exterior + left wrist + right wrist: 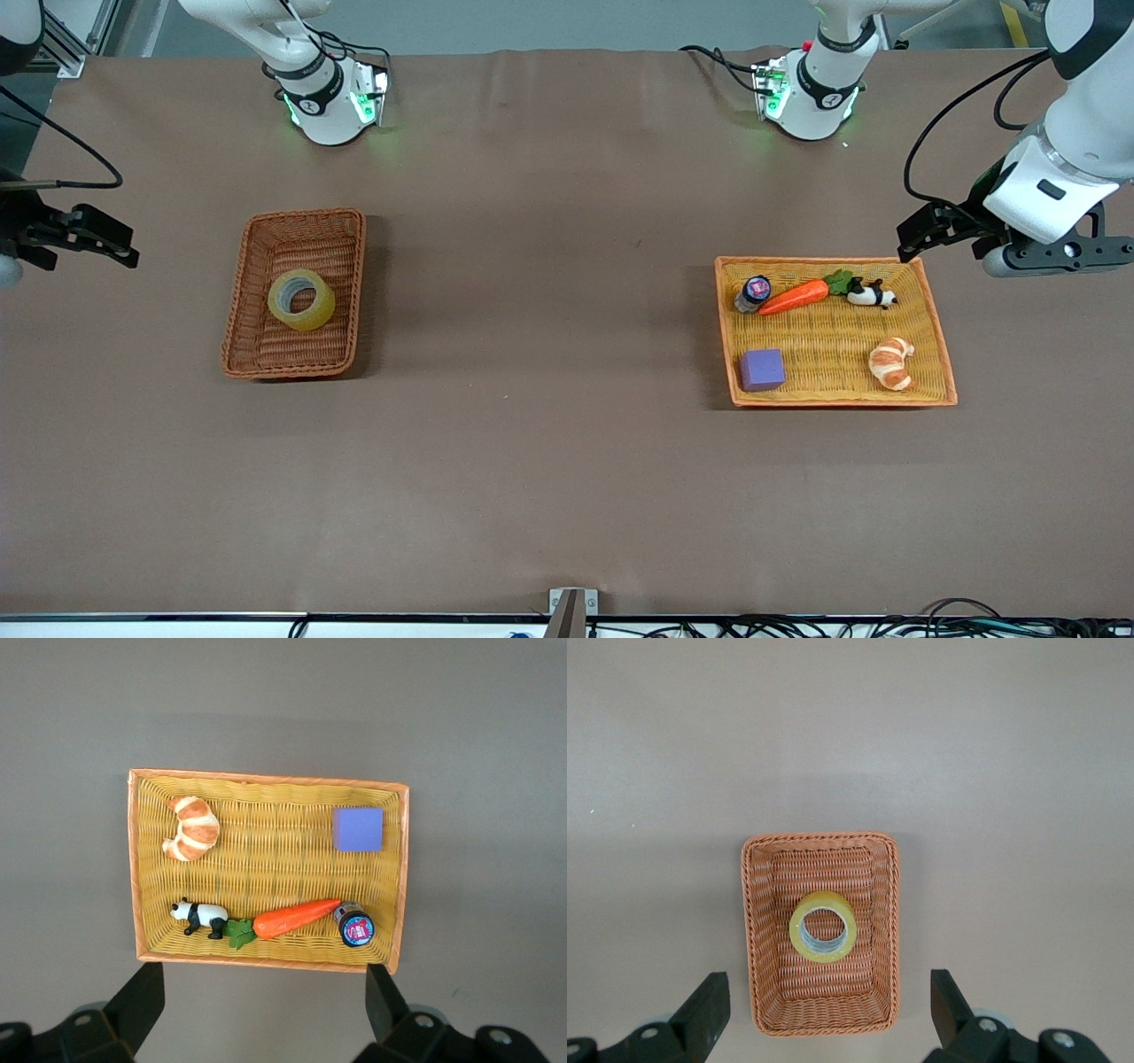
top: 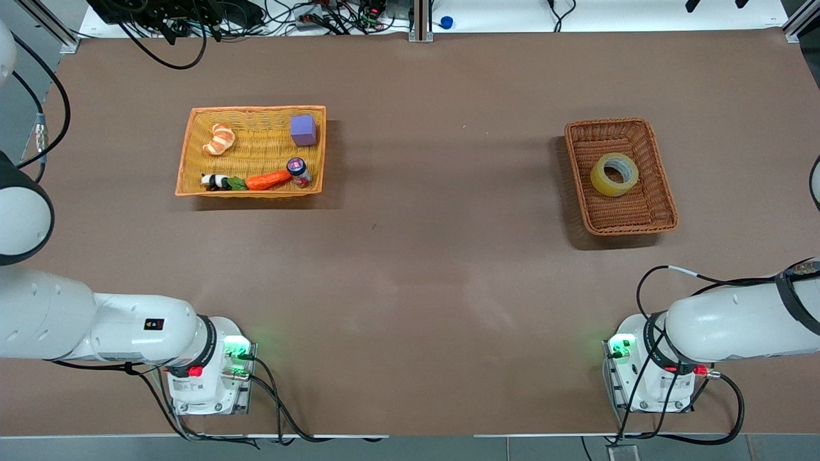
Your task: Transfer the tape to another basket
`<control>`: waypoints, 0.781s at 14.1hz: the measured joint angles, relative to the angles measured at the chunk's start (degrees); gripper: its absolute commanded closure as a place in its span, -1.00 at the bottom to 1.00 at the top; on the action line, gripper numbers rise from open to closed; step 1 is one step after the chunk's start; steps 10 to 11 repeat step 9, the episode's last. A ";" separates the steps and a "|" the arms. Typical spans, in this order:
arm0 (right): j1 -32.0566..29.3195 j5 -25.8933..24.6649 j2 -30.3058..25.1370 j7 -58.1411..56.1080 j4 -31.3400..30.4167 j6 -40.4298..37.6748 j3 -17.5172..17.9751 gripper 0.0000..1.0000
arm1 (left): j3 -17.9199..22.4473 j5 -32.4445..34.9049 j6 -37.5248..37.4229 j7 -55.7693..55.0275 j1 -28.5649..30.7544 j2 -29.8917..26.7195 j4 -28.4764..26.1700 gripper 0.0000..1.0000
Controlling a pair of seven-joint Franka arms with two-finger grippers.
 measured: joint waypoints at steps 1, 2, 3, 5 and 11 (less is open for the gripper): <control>0.00 0.00 -0.18 0.00 0.00 -0.19 0.00 -1.00 | 0.00 0.00 0.00 0.00 0.00 0.00 0.00 -1.00; 0.00 0.02 -0.27 0.00 0.00 -0.25 0.04 -1.00 | 0.00 0.00 0.00 0.00 0.00 0.00 0.00 -1.00; 0.02 0.03 -0.28 0.00 0.00 -0.25 0.13 -1.00 | 0.00 0.00 0.00 0.00 0.00 0.00 0.00 -1.00; 0.05 0.04 -0.35 0.00 0.00 -0.25 0.22 -1.00 | 0.00 0.00 0.00 0.00 0.00 0.00 0.04 -1.00; 0.05 0.04 -1.22 0.00 -0.38 -0.19 0.14 -1.00 | 0.00 0.00 0.00 0.00 0.00 0.00 0.12 -1.00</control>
